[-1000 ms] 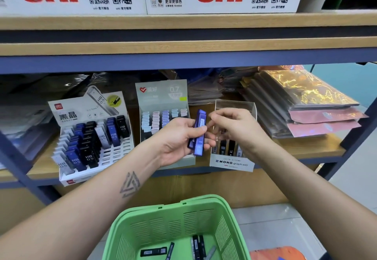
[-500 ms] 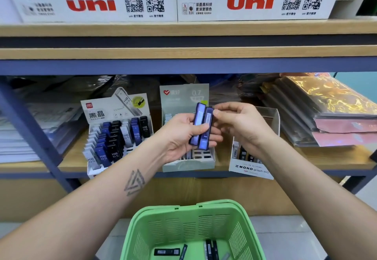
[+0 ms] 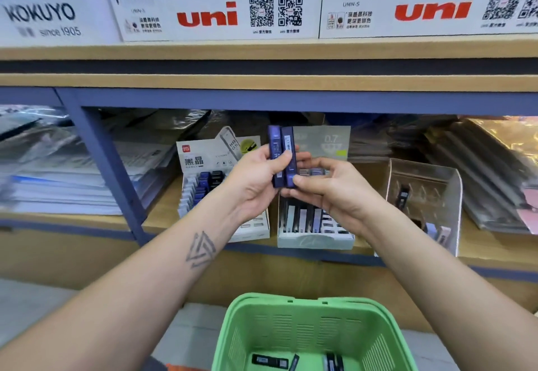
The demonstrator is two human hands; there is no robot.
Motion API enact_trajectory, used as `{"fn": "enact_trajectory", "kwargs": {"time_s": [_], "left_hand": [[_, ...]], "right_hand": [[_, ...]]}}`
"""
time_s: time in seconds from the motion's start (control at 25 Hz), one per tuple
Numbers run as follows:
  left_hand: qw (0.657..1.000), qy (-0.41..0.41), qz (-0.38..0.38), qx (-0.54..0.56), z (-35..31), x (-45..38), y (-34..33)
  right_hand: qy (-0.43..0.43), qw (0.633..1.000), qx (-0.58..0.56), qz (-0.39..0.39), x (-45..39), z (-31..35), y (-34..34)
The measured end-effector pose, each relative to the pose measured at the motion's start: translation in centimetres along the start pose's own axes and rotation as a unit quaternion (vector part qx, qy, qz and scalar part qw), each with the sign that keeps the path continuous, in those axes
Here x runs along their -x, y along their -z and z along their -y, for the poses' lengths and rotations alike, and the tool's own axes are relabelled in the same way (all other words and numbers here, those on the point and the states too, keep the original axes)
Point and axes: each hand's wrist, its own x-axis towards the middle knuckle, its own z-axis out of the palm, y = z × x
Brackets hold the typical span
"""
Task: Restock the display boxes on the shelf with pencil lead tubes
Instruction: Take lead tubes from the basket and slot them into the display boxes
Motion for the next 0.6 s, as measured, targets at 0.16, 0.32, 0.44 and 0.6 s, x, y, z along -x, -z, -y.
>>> {"fn": "enact_trajectory", "kwargs": {"time_s": [0.16,0.32,0.44,0.6], "left_hand": [[0.995,0.033,-0.048,-0.078,-1.5,0.3,2.1],[0.988,0.08,-0.114,-0.068,-4.0,1.2,4.7],[0.976,0.123,-0.16,-0.087,-5.1,2.0,6.6],[0.96,0.142,-0.172,-0.169,-4.8,2.7,8.4]], "right_hand": [[-0.016,0.999,-0.043,-0.012,-0.9,-0.9,-1.3],[-0.001,0.999,0.001,-0.051,-1.6,-1.2,-2.2],[0.033,0.989,0.127,-0.066,-2.1,-1.9,-3.1],[0.069,0.964,0.248,-0.067,-2.7,-3.0,-4.0]]}}
